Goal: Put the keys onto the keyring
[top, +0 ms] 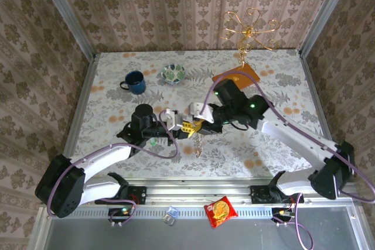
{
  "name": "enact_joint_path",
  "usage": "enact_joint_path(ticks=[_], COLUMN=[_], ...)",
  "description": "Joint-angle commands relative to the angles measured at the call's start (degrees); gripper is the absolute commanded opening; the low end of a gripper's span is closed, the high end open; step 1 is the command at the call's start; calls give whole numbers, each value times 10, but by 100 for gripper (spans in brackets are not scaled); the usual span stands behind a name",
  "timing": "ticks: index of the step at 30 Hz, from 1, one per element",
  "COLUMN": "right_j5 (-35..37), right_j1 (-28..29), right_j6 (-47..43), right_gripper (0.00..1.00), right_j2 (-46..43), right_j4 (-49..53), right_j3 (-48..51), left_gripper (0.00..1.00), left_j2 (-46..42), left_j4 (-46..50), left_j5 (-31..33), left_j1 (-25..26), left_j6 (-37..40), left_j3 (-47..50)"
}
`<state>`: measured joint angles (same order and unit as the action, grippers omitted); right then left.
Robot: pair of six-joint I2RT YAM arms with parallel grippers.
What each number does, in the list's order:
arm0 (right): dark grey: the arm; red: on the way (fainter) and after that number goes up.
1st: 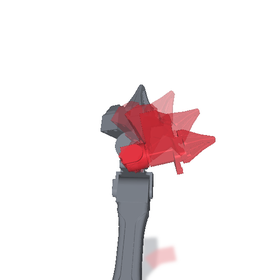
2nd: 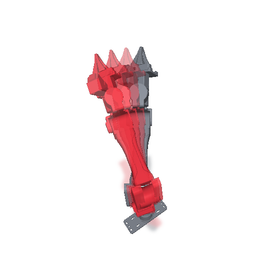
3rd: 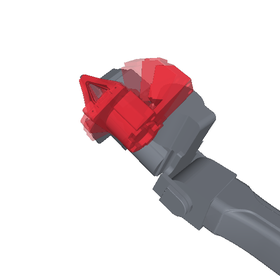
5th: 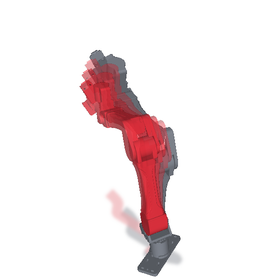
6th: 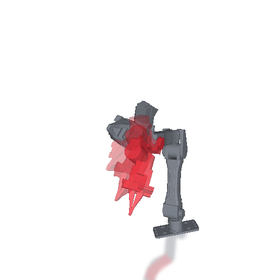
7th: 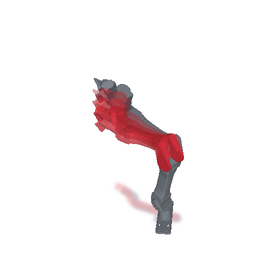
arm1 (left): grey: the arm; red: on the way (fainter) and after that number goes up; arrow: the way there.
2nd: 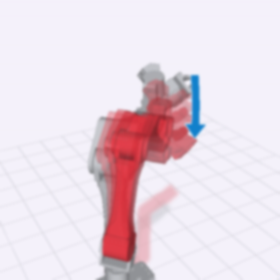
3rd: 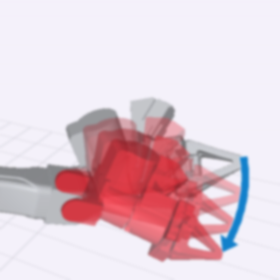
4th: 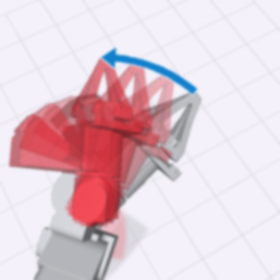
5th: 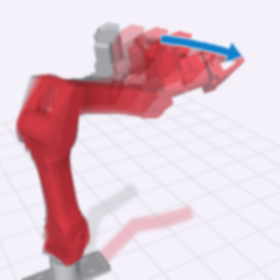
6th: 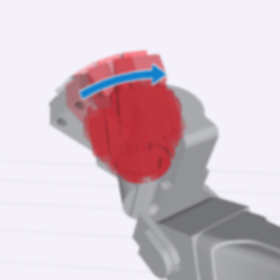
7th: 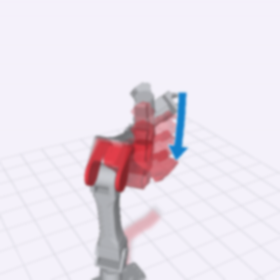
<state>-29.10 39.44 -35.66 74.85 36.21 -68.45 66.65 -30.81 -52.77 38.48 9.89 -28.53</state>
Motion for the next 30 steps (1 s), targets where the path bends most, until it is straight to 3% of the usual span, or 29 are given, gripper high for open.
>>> enact_joint_path(ticks=[1,6,13,22,30], right_j5=[-46,-39,-66,-92,-76], right_j1=[-32,-42,-35,-14,-26], right_j6=[73,98,115,115,104], right_gripper=[29,24,19,26,30], right_j2=[-56,-87,-71,-31,-55], right_j4=[-100,-125,-151,-182,-172], right_j3=[56,115,125,94,105], left_gripper=[0,0,0,0,0], left_j2=[0,6,12,22,25], left_j4=[-75,-113,-126,-138,-139], left_j5=[-17,-15,-14,-12,-13], left_j1=[-4,-4,-4,-1,-1], left_j6=[-29,-47,-55,-59,-54], left_j3=[8,19,19,16,20])
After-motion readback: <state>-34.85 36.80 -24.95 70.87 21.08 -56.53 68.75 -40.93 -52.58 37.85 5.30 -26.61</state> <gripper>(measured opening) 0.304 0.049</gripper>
